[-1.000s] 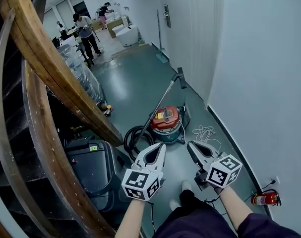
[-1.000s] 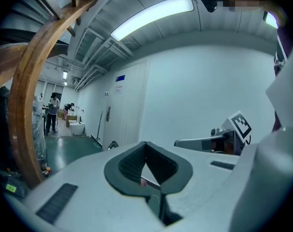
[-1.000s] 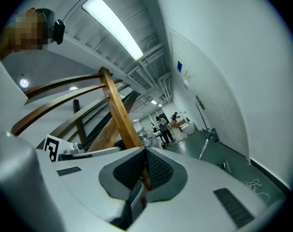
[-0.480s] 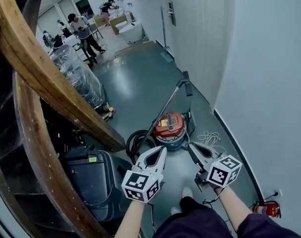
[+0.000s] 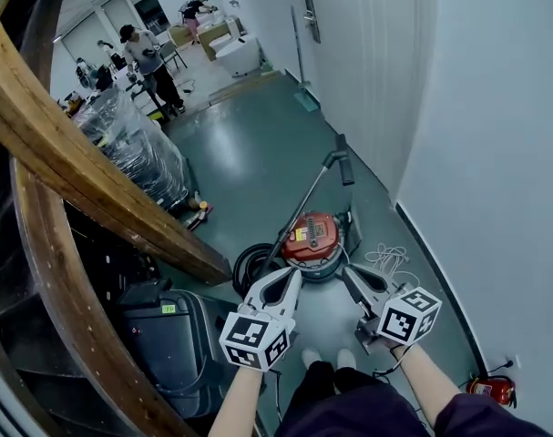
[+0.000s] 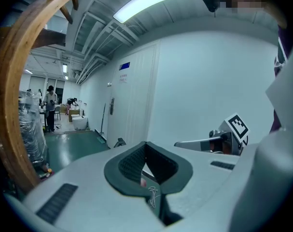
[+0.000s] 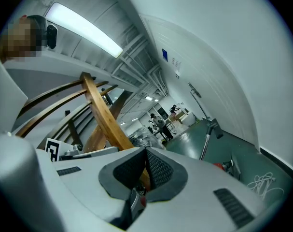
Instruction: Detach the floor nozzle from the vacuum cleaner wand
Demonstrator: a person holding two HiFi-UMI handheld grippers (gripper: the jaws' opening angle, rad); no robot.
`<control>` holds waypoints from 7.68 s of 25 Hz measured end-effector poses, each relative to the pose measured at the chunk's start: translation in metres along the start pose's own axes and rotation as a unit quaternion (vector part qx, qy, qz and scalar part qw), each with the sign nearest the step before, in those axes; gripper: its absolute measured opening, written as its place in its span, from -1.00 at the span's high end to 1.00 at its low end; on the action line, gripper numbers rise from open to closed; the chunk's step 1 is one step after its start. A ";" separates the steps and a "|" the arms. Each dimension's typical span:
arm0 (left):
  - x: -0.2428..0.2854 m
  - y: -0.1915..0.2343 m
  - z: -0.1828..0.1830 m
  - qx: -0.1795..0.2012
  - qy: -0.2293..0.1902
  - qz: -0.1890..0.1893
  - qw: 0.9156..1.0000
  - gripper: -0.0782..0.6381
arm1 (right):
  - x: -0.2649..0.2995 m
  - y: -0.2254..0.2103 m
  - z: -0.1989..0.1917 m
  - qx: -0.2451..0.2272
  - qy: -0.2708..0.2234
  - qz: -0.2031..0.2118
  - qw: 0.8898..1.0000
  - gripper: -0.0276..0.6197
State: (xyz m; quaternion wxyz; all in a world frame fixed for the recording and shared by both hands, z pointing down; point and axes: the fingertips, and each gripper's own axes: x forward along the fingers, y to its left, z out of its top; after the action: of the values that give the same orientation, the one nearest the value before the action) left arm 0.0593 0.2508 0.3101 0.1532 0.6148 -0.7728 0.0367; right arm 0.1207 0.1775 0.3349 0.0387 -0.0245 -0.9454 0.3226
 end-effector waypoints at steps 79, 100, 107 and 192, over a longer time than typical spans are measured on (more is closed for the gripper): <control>0.379 0.227 0.005 0.003 0.129 -0.175 0.976 0.77 | 0.285 -0.299 0.073 0.090 -0.035 -0.178 0.979 0.86; 0.480 0.246 -0.092 0.041 0.200 -0.230 0.951 0.77 | 0.330 -0.399 -0.015 0.122 -0.027 -0.222 0.967 0.86; 0.507 0.256 -0.115 0.038 0.218 -0.250 0.943 0.76 | 0.337 -0.415 -0.033 0.126 -0.027 -0.234 0.964 0.86; 0.603 0.220 -0.086 0.082 0.219 -0.294 0.927 0.32 | 0.385 -0.466 -0.079 0.128 -0.042 -0.245 0.960 0.45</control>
State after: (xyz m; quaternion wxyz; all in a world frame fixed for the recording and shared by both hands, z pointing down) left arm -0.2550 -0.2414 0.5914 0.2721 0.8012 -0.4990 0.1870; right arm -0.2660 -0.1157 0.7043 0.0790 0.2263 -0.8739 0.4228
